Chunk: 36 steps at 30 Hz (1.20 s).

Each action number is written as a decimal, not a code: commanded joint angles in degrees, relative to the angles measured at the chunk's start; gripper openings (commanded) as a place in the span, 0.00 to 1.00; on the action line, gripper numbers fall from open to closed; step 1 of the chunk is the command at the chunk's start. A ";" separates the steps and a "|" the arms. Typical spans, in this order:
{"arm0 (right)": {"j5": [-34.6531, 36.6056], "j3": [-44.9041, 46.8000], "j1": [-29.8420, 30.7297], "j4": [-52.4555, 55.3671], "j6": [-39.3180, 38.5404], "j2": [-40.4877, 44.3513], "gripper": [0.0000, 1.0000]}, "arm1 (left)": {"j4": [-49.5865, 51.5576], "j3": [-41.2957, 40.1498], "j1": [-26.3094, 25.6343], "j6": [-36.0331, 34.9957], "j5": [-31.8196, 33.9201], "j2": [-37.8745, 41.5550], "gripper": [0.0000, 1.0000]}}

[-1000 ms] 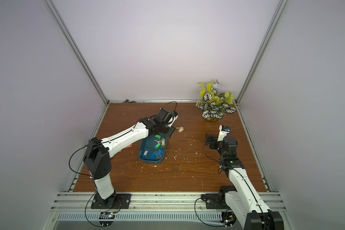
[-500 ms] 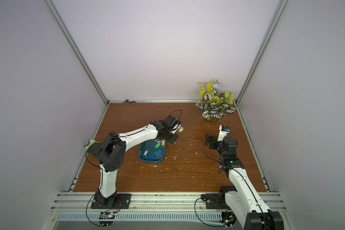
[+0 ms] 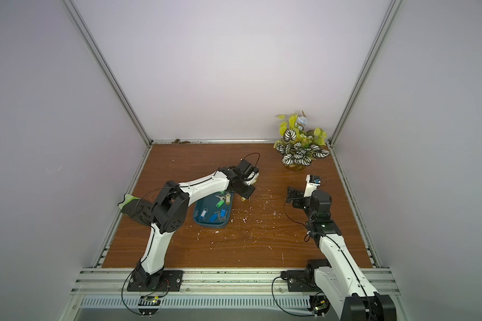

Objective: Take the keys out of the storage box
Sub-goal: Place the key at the center of the board, then pick up the key from the storage box.

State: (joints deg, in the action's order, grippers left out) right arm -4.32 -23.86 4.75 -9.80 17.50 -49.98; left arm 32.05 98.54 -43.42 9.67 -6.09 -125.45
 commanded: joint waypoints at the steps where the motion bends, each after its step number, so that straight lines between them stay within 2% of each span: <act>1: 0.83 -1.37 0.07 -1.17 -0.52 0.74 0.98 | 1.00 2.68 -0.53 -0.28 -1.89 -1.75 0.01; 9: 0.54 -1.02 0.08 -1.46 -0.20 0.49 0.98 | 1.00 5.25 -0.57 0.06 -2.26 -4.19 0.06; 19: -0.15 -3.47 0.09 0.97 -1.24 0.45 0.98 | 2.52 6.45 -0.57 -0.51 -1.33 -1.19 0.32; 24: -3.39 -6.28 0.07 3.08 -1.28 -0.15 0.97 | 2.73 4.72 -0.55 -0.88 0.45 4.08 0.43; 31: -11.66 -13.92 0.65 9.23 -0.79 -4.94 0.92 | 2.67 -1.35 0.80 -0.24 6.18 14.24 0.62; 36: -12.71 -20.47 5.38 14.54 -1.83 -10.17 0.88 | 2.34 -7.64 3.67 1.67 9.34 22.44 0.72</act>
State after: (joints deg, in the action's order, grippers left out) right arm -14.13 -40.18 7.40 0.78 16.47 -58.28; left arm 33.28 93.60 -41.95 10.04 -0.51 -105.91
